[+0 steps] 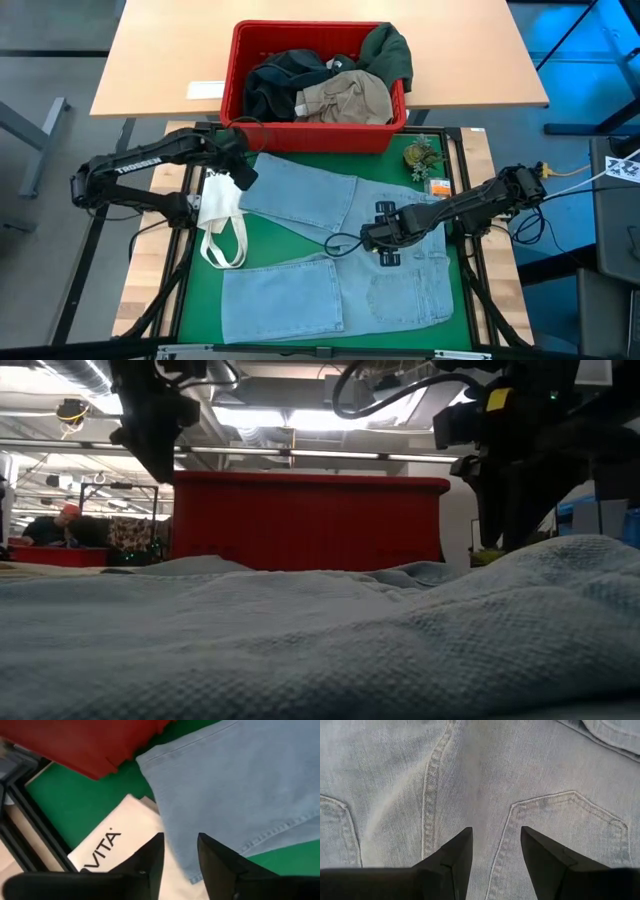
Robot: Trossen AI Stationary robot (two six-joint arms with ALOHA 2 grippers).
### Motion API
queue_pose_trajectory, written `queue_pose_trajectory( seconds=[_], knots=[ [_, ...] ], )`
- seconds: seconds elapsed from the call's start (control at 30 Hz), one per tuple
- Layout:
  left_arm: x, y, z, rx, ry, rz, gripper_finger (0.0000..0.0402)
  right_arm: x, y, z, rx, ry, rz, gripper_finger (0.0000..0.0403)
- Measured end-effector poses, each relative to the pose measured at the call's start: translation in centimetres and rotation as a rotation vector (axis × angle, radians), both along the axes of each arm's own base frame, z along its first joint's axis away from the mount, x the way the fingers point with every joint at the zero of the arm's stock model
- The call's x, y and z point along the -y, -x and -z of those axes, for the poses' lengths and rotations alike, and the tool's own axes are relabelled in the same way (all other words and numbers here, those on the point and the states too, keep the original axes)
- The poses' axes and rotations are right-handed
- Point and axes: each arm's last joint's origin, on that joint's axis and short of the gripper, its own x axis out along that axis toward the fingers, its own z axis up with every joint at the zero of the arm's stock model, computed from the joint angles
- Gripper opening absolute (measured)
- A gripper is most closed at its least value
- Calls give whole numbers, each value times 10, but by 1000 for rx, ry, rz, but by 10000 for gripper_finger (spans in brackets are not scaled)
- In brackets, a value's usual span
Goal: Fold Laundry from Bin
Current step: Fold the light blue jeans
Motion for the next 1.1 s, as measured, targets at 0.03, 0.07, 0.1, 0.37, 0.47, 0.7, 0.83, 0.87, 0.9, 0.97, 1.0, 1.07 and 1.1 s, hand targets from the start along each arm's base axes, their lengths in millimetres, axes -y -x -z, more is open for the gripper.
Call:
queue_pose_trajectory(
  seconds=[0.03, 0.07, 0.1, 0.37, 0.47, 0.7, 0.83, 0.87, 0.9, 0.97, 1.0, 1.07, 1.1],
  knots=[
    [-3, 0, 1, -4, 6, -12, 124, 0, 0, 0, 0, -6, -1, 166],
    [-5, 0, 2, -8, 12, -24, 133, 0, 0, 0, 0, -8, -1, 166],
    [-8, 0, 3, -14, 16, -37, 142, 0, 0, 0, 0, -14, -2, 166],
    [-30, -5, 19, -88, 62, -139, 202, 0, 0, 0, 0, -15, -2, 166],
    [-40, -10, 29, -128, 88, -169, 204, 0, 0, 0, -1, -15, -2, 166],
    [-53, -17, 75, -69, 225, -154, 177, 0, 0, 0, -4, -14, -4, 166],
    [-53, -12, 101, -56, 230, -142, 159, 0, 0, 0, -6, -12, -18, 166],
    [-53, -11, 105, -46, 225, -143, 155, 0, 0, 0, -7, -11, -25, 166],
    [-53, -11, 109, -37, 219, -144, 151, 0, 0, 0, -6, -10, -27, 166],
    [-52, -8, 116, -35, 222, -147, 145, 0, 0, 0, -4, -10, -28, 166],
    [-52, -7, 119, -31, 220, -151, 142, 0, 0, 0, -4, -10, -28, 166],
    [-52, -7, 124, -15, 209, -153, 138, 0, 0, 0, -3, -10, -28, 166],
    [-52, -6, 125, -8, 204, -153, 136, 0, 0, 0, -3, -10, -28, 166]
  ],
)
